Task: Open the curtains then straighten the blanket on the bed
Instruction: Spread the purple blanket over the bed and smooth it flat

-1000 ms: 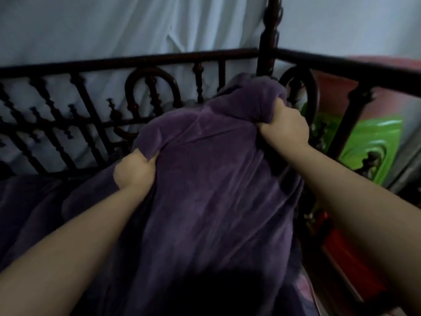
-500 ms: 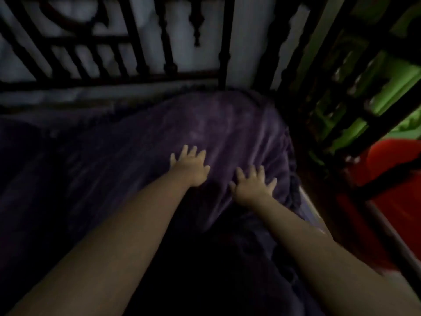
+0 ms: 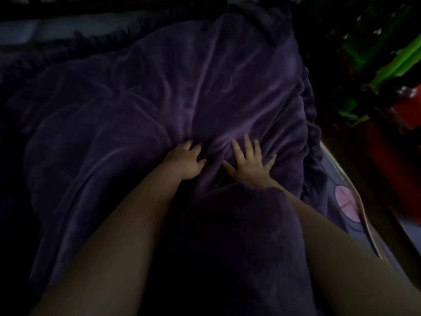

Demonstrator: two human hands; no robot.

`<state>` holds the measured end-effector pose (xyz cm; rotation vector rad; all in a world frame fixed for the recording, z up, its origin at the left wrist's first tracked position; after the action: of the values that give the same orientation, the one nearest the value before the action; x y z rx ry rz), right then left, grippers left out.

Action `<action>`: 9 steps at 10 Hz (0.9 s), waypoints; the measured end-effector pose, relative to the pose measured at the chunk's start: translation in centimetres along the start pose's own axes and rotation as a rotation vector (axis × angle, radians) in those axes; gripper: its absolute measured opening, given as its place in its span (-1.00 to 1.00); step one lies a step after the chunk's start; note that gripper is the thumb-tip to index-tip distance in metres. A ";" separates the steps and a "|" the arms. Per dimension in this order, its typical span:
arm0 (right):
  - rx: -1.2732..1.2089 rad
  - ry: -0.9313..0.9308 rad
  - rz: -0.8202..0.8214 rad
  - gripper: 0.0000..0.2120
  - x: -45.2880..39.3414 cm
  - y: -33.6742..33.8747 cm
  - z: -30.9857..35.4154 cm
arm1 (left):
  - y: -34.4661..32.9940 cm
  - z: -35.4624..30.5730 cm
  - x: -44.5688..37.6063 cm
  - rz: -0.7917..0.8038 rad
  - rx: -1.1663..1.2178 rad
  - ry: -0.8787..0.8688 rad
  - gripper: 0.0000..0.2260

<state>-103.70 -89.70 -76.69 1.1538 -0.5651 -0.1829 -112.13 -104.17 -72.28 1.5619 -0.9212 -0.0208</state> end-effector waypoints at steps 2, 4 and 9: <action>0.052 0.021 0.041 -0.41 3.1 1.3 -0.6 | -1.6 -1.5 7.8 0.214 0.352 -0.066 -0.58; -0.025 0.036 -0.046 -0.54 11.8 3.2 -3.0 | -2.8 -2.3 16.3 -0.042 0.369 0.056 -0.67; -0.572 -0.073 0.078 -0.45 38.3 -2.8 -4.7 | -4.3 -5.9 39.7 -0.681 0.194 -0.148 -0.55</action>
<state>-68.41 -103.03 -67.97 0.5713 -0.5723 -0.2977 -79.86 -121.59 -55.35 2.0135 -0.4730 -0.5486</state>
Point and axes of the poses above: each hand's wrist, its own x-axis away from the middle knuckle, its own y-axis out of the back of the hand, z = x × y, the point moved 4 cm from there along -x, towards the middle knuckle
